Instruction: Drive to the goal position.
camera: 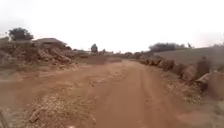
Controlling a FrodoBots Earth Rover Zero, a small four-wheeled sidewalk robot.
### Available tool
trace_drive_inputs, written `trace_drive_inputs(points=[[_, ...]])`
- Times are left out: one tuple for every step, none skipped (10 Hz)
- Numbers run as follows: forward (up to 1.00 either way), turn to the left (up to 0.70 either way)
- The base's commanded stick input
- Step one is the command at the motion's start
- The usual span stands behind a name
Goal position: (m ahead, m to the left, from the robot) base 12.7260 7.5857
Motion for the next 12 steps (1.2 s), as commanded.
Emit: trace_drive_inputs(points=[[0.5,0.0],[0.5,0.0],[0.5,0.0],[0.5,0.0],[0.5,0.0],[0.5,0.0],[0.5,-0.33],[0.5,-0.47],[0.5,-0.5],[0.5,-0.5],[0.5,-0.5],[0.5,-0.49]])
